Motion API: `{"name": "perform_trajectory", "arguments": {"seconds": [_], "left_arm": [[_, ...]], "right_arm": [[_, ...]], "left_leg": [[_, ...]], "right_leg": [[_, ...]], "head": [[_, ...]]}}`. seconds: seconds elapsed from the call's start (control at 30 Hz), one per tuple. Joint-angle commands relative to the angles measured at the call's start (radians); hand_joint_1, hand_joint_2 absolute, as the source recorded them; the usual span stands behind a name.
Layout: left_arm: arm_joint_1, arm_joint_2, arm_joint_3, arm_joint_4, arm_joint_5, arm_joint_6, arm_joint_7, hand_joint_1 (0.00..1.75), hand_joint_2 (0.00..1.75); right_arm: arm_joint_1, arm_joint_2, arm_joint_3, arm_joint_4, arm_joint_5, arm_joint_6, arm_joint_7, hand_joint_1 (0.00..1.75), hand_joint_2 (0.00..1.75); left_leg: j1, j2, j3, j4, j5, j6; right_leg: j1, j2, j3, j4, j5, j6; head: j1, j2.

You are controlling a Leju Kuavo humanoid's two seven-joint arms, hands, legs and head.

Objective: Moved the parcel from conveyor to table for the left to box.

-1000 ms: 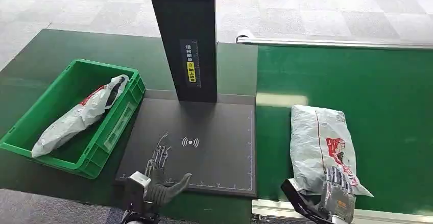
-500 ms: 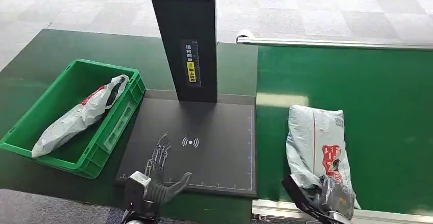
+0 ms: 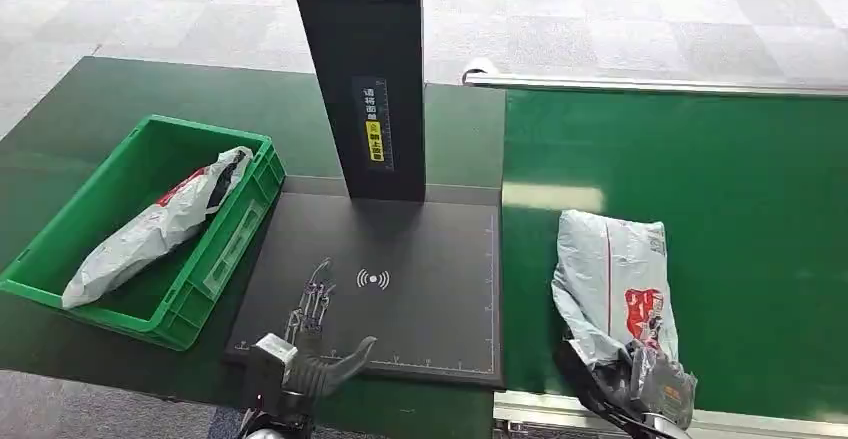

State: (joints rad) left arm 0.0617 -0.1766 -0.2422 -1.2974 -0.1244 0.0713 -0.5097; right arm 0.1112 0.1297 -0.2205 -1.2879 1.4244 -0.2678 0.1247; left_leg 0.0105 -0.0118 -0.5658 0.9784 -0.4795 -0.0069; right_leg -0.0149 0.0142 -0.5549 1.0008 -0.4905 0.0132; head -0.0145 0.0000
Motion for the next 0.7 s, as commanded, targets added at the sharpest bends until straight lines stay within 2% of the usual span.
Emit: {"name": "perform_trajectory", "arguments": {"seconds": [0.03,0.13,0.23,0.37,0.4,0.47,0.53,0.63,0.7], "left_arm": [[-0.025,0.003,0.002,0.057,-0.004,-0.008,0.001,0.0,1.75],[-0.02,0.001,0.011,0.052,-0.007,-0.008,-0.002,0.0,1.75],[-0.011,-0.007,0.021,0.044,-0.014,-0.011,-0.009,0.0,1.75],[-0.004,-0.004,0.02,0.049,-0.024,0.006,-0.035,0.0,1.75],[-0.005,-0.001,0.025,0.052,-0.023,0.017,-0.046,0.0,1.75],[-0.004,0.001,0.036,0.042,-0.023,0.024,-0.051,0.0,1.75],[-0.004,0.002,0.036,0.041,-0.023,0.024,-0.051,0.0,1.75],[-0.01,0.002,0.045,0.033,-0.027,0.028,-0.053,0.0,1.75],[-0.027,0.006,0.057,0.04,-0.031,0.037,-0.057,0.0,1.75]], "right_arm": [[0.006,0.015,-0.042,-0.011,-0.012,-0.017,-0.018,1.75,1.75],[0.034,0.021,-0.032,-0.123,-0.067,-0.057,-0.056,1.75,1.75],[0.088,0.019,0.0,-0.345,-0.057,-0.086,-0.074,1.75,1.75],[0.123,-0.016,0.068,-0.524,-0.035,-0.153,-0.085,1.75,1.75],[0.114,-0.049,0.116,-0.55,-0.045,-0.196,-0.09,1.75,1.75],[0.088,-0.085,0.178,-0.567,-0.069,-0.229,-0.092,1.75,1.75],[0.083,-0.084,0.182,-0.566,-0.07,-0.226,-0.09,1.75,1.75],[0.029,-0.128,0.251,-0.54,-0.144,-0.24,-0.132,1.75,1.75],[-0.073,-0.169,0.338,-0.475,-0.345,-0.095,-0.227,1.75,1.75]], "left_leg": [[0.0,-0.001,0.002,-0.001,0.0,0.001],[0.0,0.0,0.001,-0.001,0.0,0.001],[-0.001,0.0,0.0,0.001,0.0,0.0],[-0.002,0.0,-0.001,0.001,0.0,0.0],[-0.001,0.0,-0.001,0.0,0.0,0.0],[-0.001,0.003,-0.001,0.0,-0.001,0.001],[-0.001,0.003,-0.001,0.0,0.0,0.0],[-0.001,0.002,-0.001,0.0,0.0,0.001],[-0.001,0.005,-0.001,0.0,0.0,0.001]], "right_leg": [[0.0,-0.003,0.003,-0.002,0.0,-0.001],[0.0,-0.002,0.002,-0.001,0.0,-0.001],[-0.001,-0.002,0.001,0.001,-0.001,-0.001],[-0.002,-0.001,-0.002,0.002,-0.001,0.0],[-0.001,-0.001,-0.001,0.001,-0.001,0.0],[-0.001,0.001,-0.001,0.001,0.0,0.0],[-0.001,0.002,-0.002,0.001,0.0,0.0],[-0.001,0.001,-0.001,0.0,0.001,0.0],[0.0,0.004,-0.001,0.0,0.001,0.0]], "head": [[0.0,0.0],[0.0,0.0],[0.0,0.0],[0.0,0.0],[0.0,0.0],[0.0,0.0],[0.0,0.0],[0.0,0.0],[0.0,0.0]]}}
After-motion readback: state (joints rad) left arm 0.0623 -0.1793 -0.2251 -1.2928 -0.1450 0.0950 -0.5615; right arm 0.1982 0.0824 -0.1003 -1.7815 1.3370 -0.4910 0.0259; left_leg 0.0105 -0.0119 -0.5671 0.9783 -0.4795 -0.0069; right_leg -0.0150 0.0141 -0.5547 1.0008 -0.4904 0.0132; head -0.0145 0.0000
